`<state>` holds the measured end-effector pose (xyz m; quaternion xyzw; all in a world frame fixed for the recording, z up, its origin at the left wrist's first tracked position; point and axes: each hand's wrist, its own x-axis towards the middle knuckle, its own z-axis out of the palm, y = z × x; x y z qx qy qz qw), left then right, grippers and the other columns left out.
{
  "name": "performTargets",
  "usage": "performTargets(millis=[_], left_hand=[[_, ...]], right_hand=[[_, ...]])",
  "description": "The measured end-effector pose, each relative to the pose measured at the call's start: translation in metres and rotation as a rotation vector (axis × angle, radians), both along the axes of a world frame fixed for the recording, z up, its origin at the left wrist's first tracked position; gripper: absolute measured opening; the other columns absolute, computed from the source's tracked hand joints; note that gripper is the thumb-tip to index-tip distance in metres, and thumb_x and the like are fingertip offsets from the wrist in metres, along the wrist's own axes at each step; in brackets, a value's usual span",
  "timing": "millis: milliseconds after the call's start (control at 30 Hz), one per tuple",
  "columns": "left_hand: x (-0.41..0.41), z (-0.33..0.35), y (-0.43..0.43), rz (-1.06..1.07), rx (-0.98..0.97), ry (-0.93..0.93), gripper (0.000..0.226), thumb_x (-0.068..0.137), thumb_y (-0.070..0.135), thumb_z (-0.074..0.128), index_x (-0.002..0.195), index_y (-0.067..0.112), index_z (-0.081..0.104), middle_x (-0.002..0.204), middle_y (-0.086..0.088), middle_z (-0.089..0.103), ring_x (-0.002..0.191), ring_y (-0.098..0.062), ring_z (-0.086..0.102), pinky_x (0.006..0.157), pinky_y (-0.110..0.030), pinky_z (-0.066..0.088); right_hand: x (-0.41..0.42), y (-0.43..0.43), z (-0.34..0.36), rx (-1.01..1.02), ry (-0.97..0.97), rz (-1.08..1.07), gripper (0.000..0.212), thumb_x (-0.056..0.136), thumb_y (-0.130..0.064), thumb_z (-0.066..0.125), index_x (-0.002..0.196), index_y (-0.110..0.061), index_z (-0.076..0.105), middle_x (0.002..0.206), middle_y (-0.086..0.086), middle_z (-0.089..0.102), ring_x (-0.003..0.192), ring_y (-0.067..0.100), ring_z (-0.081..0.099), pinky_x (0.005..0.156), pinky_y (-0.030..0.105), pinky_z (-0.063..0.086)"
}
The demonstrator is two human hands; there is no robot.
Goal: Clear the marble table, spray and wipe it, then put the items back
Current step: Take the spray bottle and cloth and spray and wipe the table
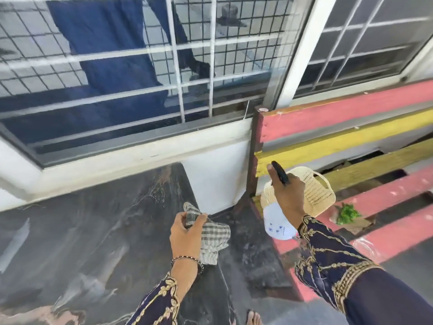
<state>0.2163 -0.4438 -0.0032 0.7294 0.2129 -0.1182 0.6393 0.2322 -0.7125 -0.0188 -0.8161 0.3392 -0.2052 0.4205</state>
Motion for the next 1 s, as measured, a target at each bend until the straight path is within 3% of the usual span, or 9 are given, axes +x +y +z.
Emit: performTargets(millis=[100, 267, 400, 567, 733, 833, 933, 1000], left_hand=[[-0.001, -0.003, -0.041, -0.027, 0.022, -0.002, 0.023, 0.076, 0.027, 0.079, 0.089, 0.015, 0.063, 0.090, -0.011, 0.072, 0.078, -0.026, 0.070, 0.074, -0.040, 0.058], [0.003, -0.017, -0.096, -0.025, 0.030, 0.008, 0.023, 0.077, 0.029, 0.078, 0.087, 0.016, 0.062, 0.085, -0.013, 0.072, 0.077, -0.031, 0.070, 0.072, -0.043, 0.058], [0.006, -0.035, -0.134, -0.026, 0.064, 0.020, 0.021, 0.078, 0.030, 0.077, 0.086, 0.019, 0.061, 0.085, -0.011, 0.072, 0.077, -0.031, 0.071, 0.074, -0.048, 0.059], [0.013, -0.063, -0.165, 0.002, 0.077, 0.042, 0.020, 0.079, 0.026, 0.076, 0.087, 0.016, 0.062, 0.086, -0.008, 0.071, 0.077, -0.026, 0.068, 0.073, -0.038, 0.054], [0.018, -0.082, -0.181, 0.009, 0.070, 0.062, 0.018, 0.081, 0.022, 0.076, 0.090, 0.013, 0.063, 0.081, -0.003, 0.069, 0.069, -0.019, 0.064, 0.064, -0.031, 0.050], [0.026, -0.091, -0.186, -0.019, 0.108, 0.062, 0.024, 0.080, 0.027, 0.076, 0.096, 0.014, 0.062, 0.086, -0.003, 0.069, 0.070, -0.018, 0.063, 0.064, -0.031, 0.049], [0.033, -0.098, -0.189, -0.038, 0.140, 0.067, 0.032, 0.080, 0.033, 0.074, 0.102, 0.014, 0.061, 0.094, -0.004, 0.069, 0.079, -0.020, 0.064, 0.070, -0.031, 0.048], [0.037, -0.098, -0.192, -0.037, 0.132, 0.076, 0.035, 0.078, 0.036, 0.074, 0.103, 0.015, 0.061, 0.096, -0.006, 0.070, 0.086, -0.026, 0.066, 0.078, -0.039, 0.054]], right_hand=[[-0.007, -0.045, -0.007, -0.105, 0.038, 0.025, 0.067, 0.089, -0.071, 0.057, 0.059, -0.011, 0.053, 0.055, 0.008, 0.055, 0.049, 0.025, 0.054, 0.047, 0.030, 0.033], [-0.006, -0.098, -0.023, -0.212, 0.057, 0.082, 0.064, 0.093, -0.063, 0.059, 0.051, -0.017, 0.044, 0.042, -0.004, 0.041, 0.038, 0.015, 0.043, 0.044, 0.027, 0.022], [0.007, -0.136, -0.053, -0.246, 0.102, 0.036, 0.071, 0.092, -0.072, 0.050, 0.049, -0.016, 0.051, 0.041, 0.002, 0.048, 0.040, 0.023, 0.050, 0.046, 0.028, 0.026], [0.020, -0.161, -0.101, -0.321, 0.232, 0.114, 0.065, 0.090, -0.073, 0.051, 0.063, -0.015, 0.062, 0.051, 0.000, 0.058, 0.051, 0.026, 0.056, 0.053, 0.032, 0.041], [0.026, -0.170, -0.145, -0.300, 0.319, 0.150, 0.055, 0.090, -0.071, 0.052, 0.074, -0.019, 0.063, 0.054, -0.002, 0.056, 0.049, 0.017, 0.052, 0.047, 0.024, 0.027], [0.031, -0.171, -0.157, -0.316, 0.354, 0.171, 0.051, 0.091, -0.067, 0.054, 0.074, -0.020, 0.060, 0.053, -0.003, 0.054, 0.048, 0.017, 0.049, 0.046, 0.024, 0.029], [0.034, -0.170, -0.165, -0.252, 0.350, 0.185, 0.044, 0.094, -0.053, 0.061, 0.076, -0.013, 0.062, 0.052, -0.005, 0.052, 0.047, 0.012, 0.048, 0.046, 0.025, 0.029], [0.033, -0.170, -0.168, -0.204, 0.353, 0.183, 0.038, 0.095, -0.043, 0.064, 0.079, -0.009, 0.063, 0.054, -0.003, 0.053, 0.048, 0.008, 0.047, 0.045, 0.023, 0.025]])
